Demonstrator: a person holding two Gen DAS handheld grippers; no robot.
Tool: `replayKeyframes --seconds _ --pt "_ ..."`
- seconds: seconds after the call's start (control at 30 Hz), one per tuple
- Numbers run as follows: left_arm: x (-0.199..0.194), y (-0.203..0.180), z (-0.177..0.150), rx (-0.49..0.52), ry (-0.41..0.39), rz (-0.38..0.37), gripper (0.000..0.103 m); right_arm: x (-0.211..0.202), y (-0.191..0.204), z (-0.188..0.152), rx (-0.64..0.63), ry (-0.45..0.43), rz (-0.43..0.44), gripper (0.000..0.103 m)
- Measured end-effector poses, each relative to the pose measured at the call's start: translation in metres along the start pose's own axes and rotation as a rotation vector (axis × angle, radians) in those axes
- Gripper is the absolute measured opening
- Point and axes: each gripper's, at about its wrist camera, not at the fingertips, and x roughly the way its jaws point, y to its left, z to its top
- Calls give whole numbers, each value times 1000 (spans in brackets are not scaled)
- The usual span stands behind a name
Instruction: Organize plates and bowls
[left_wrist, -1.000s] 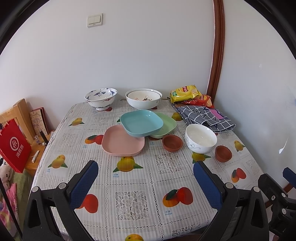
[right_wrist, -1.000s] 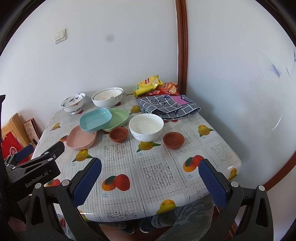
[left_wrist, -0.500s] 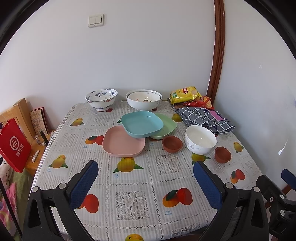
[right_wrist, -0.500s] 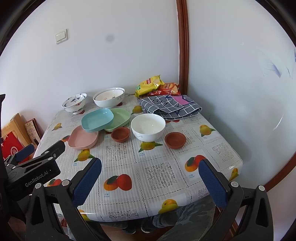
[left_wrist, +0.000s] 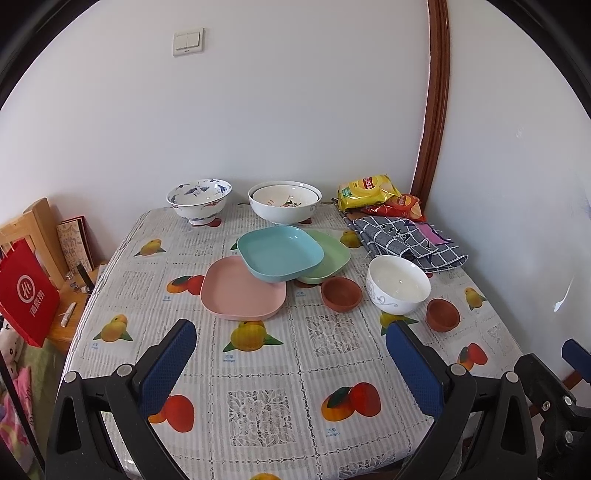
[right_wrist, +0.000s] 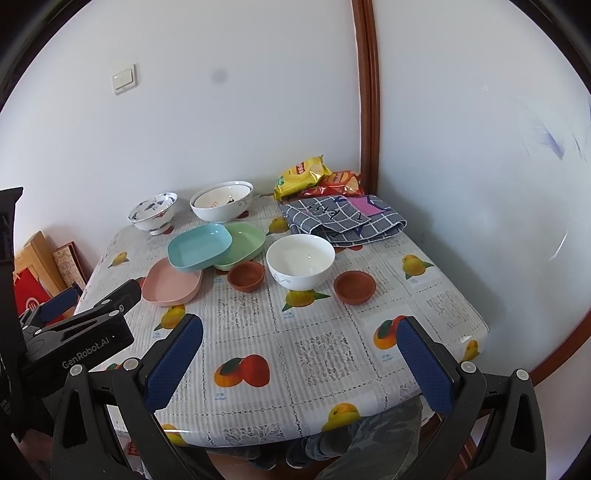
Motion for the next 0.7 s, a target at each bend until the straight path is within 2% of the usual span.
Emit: replayKeyframes --seconds 0.2,0.5,0.7 --pt "11 1 5 -9 16 -11 103 4 2 7 1 -5 6 103" --pt "32 3 16 -9 43 -13 103 23 4 18 2 33 2 103" --pt "45 9 24 -20 49 1 103 34 11 30 -4 10 -6 103"
